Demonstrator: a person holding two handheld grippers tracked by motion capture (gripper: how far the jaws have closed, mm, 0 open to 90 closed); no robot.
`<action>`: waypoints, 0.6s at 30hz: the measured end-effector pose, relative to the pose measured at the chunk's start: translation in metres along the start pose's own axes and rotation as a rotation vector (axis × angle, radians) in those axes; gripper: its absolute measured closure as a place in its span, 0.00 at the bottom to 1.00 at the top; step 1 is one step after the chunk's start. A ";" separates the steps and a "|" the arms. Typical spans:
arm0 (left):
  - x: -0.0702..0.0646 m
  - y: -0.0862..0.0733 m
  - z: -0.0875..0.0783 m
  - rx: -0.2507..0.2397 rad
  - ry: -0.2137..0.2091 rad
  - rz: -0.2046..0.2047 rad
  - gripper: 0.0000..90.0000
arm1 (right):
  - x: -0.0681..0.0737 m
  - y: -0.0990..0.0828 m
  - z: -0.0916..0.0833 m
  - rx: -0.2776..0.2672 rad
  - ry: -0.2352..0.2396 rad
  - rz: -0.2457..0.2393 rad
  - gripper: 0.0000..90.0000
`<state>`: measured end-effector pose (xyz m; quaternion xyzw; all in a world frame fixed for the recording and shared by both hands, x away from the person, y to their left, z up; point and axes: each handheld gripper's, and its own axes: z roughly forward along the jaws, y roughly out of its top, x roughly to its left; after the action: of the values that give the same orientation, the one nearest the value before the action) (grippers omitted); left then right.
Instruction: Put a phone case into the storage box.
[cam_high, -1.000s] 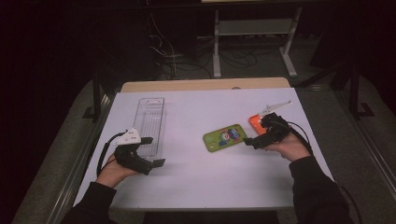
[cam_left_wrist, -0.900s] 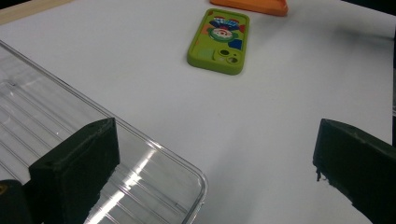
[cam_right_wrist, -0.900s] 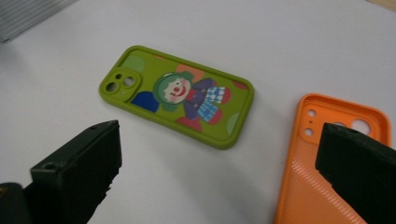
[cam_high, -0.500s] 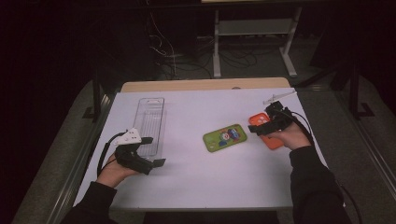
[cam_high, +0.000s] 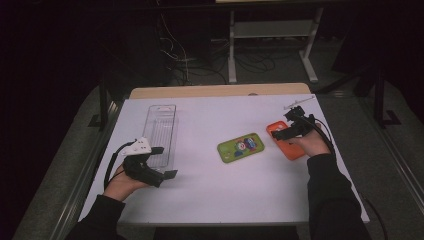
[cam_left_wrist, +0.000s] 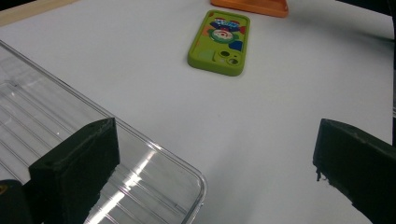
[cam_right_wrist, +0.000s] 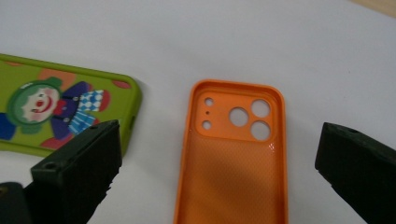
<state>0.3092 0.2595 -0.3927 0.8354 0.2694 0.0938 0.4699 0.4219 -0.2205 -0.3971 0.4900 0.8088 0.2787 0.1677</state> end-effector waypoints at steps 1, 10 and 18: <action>-0.001 0.000 0.000 -0.001 0.000 -0.008 0.00 | -0.001 -0.001 0.002 0.010 -0.002 0.002 0.00; -0.001 0.000 0.000 0.000 0.001 -0.011 0.00 | -0.007 -0.009 0.020 0.060 -0.015 0.033 0.00; -0.001 0.000 0.000 0.002 0.000 -0.011 0.00 | -0.011 -0.021 0.033 0.111 -0.005 0.055 0.02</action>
<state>0.3085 0.2595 -0.3929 0.8342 0.2741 0.0909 0.4698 0.4303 -0.2282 -0.4355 0.5213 0.8088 0.2365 0.1346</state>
